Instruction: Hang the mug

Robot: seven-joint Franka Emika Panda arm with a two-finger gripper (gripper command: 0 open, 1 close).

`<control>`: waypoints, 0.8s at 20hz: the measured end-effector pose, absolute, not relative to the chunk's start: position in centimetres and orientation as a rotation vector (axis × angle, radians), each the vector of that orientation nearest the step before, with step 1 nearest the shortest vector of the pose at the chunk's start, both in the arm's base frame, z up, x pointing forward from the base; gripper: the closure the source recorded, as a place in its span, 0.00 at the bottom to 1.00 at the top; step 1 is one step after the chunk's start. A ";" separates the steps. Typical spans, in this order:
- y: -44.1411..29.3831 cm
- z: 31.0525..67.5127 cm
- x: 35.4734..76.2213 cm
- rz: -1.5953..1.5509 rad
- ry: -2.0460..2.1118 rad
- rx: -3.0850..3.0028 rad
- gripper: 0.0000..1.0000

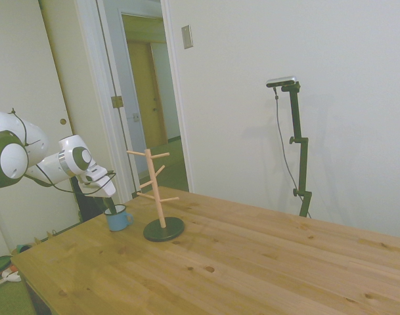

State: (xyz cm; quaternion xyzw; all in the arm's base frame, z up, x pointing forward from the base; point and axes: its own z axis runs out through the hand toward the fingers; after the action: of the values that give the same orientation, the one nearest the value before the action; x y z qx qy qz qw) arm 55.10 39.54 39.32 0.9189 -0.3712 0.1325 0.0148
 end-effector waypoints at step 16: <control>36.4 39.8 53.8 0.409 -1.172 2.830 1.00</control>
State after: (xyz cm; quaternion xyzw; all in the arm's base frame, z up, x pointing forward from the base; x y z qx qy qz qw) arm 53.84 36.41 39.84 0.9155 -0.3791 0.1322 0.0255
